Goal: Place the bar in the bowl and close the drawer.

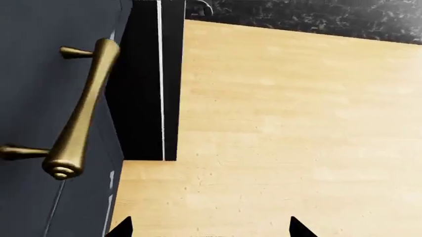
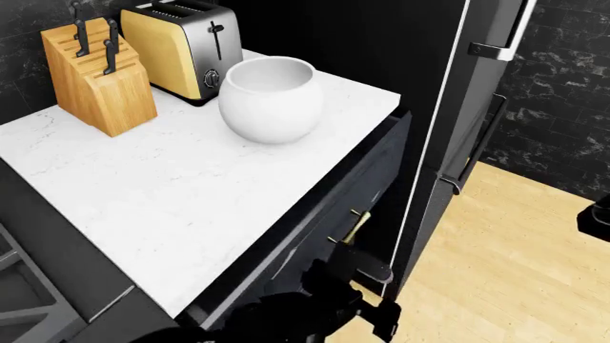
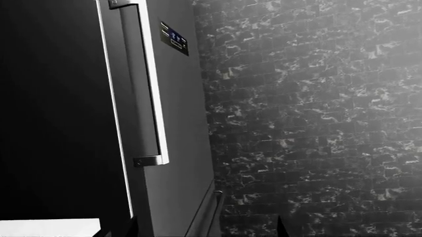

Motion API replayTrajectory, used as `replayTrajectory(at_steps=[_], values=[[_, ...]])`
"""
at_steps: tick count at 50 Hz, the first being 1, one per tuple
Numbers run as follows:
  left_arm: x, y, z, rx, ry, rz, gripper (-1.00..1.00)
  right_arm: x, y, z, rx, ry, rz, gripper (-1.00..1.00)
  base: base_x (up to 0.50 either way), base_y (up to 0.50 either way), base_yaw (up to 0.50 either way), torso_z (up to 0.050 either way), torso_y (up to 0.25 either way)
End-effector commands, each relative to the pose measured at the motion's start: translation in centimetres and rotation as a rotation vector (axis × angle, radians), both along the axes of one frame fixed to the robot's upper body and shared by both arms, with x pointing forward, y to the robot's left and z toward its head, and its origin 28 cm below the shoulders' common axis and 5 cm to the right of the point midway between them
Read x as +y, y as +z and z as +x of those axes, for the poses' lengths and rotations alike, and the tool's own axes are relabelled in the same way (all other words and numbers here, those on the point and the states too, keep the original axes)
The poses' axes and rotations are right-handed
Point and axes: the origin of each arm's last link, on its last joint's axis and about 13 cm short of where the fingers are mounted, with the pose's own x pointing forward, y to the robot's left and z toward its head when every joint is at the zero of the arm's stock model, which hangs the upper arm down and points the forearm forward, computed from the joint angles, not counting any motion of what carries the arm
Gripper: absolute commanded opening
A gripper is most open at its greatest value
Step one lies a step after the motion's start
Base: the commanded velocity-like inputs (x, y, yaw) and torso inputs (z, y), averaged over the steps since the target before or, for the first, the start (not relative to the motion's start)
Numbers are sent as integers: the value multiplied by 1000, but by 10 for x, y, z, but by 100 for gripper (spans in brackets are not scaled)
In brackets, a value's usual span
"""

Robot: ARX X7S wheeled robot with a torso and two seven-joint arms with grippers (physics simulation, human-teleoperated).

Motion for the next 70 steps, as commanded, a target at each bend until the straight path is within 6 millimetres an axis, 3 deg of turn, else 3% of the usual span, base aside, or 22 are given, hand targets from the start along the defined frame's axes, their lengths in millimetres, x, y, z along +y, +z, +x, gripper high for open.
replayTrajectory(at_steps=[1,23,34,43,70], values=[[17,-7,14,44,121,-29,100,2,-1,1,4,6,-1,100,0,0,0,0,0],[51,-27,24,134,326,-69,100,5,-1,0,4,13,-8,100,0,0,0,0,0],[65,-35,24,143,422,-28,100,7,-1,0,6,18,-13,100,0,0,0,0,0],[78,-39,28,124,606,52,100,8,-1,1,8,23,-14,100,0,0,0,0,0],[93,-40,34,70,891,198,100,9,-1,1,9,28,-14,100,0,0,0,-2,0]])
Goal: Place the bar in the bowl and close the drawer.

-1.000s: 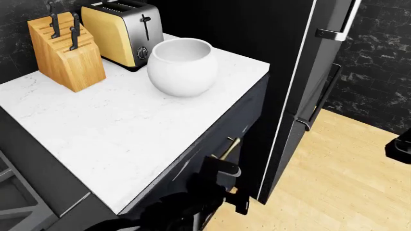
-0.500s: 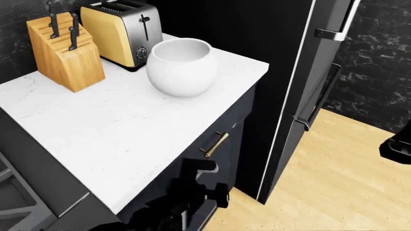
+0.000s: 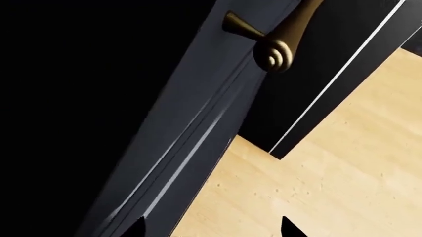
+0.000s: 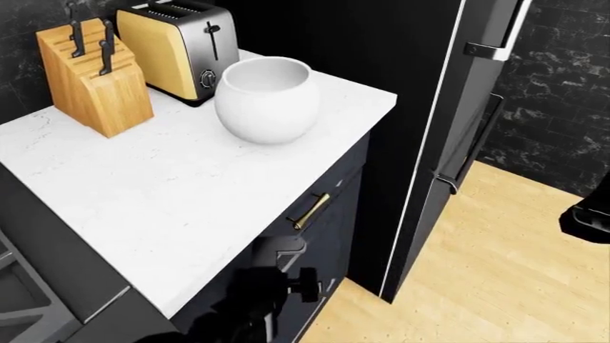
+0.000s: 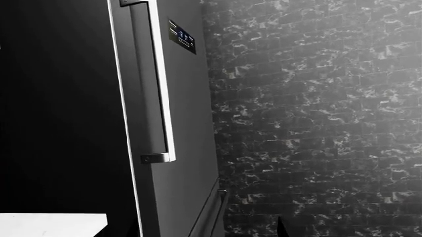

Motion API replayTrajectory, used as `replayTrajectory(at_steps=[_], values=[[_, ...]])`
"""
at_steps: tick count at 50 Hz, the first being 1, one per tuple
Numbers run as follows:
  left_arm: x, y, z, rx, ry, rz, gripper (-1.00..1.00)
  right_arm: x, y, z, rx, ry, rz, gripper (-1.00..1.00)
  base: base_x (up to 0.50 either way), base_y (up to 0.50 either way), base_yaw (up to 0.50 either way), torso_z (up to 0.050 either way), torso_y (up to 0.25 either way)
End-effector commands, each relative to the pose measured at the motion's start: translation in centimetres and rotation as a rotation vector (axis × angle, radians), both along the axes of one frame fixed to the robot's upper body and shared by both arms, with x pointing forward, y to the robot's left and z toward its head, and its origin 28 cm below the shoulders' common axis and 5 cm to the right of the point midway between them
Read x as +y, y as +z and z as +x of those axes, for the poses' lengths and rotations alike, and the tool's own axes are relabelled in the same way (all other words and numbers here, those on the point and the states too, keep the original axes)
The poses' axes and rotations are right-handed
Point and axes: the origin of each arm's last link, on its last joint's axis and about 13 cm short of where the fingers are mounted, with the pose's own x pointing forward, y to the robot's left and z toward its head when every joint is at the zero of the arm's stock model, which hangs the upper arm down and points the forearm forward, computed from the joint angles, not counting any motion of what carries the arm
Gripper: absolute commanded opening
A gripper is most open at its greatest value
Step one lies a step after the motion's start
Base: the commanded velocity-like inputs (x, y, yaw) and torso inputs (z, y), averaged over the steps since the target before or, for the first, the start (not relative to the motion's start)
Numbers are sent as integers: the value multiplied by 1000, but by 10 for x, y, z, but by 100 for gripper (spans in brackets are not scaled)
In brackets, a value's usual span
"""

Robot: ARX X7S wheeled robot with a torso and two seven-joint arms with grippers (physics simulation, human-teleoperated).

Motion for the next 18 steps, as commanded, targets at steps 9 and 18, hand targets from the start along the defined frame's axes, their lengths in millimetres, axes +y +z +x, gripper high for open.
replayTrajectory(at_steps=[9,18], values=[[34,-8,9,2,304,177,100,0,-1,0,2,1,0,100,0,0,0,0,0],[33,-8,8,4,294,175,100,0,-2,0,5,2,1,100,0,0,0,0,0]])
